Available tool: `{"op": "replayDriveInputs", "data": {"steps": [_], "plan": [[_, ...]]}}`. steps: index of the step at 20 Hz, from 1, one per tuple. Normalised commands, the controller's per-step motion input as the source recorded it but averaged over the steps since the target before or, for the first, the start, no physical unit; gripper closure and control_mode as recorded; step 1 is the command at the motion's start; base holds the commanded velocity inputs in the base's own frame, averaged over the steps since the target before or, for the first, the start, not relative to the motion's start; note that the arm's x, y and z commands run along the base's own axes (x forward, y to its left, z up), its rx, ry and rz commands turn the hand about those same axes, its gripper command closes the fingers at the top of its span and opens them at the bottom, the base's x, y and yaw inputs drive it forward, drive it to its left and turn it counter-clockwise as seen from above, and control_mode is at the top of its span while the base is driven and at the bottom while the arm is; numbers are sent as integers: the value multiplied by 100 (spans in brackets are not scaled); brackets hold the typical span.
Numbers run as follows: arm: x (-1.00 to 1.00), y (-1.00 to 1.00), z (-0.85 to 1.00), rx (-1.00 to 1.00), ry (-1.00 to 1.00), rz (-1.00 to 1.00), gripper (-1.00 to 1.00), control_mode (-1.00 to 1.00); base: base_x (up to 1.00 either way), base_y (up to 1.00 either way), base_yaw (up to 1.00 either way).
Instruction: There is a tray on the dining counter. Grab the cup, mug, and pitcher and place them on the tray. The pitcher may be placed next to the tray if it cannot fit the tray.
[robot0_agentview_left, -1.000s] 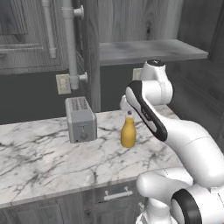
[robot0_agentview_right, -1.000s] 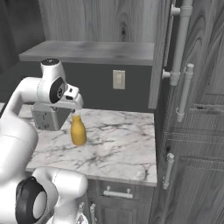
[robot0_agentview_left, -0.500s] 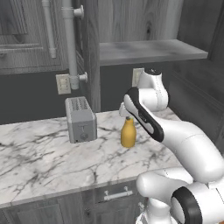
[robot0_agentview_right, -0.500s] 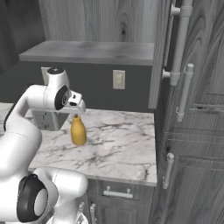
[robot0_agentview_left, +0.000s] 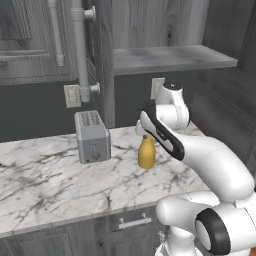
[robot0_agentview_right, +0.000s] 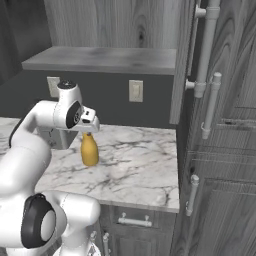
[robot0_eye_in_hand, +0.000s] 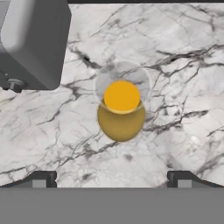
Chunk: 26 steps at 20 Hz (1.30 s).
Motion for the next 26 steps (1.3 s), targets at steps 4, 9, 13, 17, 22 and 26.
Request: {"op": "replayDriveInputs", "data": {"steps": [4,9,13,17,22,26], "plan": [[17,0,-4,0,0,0,-100,-100,0,0,0],[10,0,0,0,0,0,-100,-100,0,0,0],[4,0,0,0,0,0,-100,-100,0,0,0],[3,-1,-4,0,0,0,-100,-100,0,0,0],[1,-1,-6,-2,-3,0,-100,-100,0,0,0],[1,0,-4,-6,-3,0,-100,-100,0,0,0]]}}
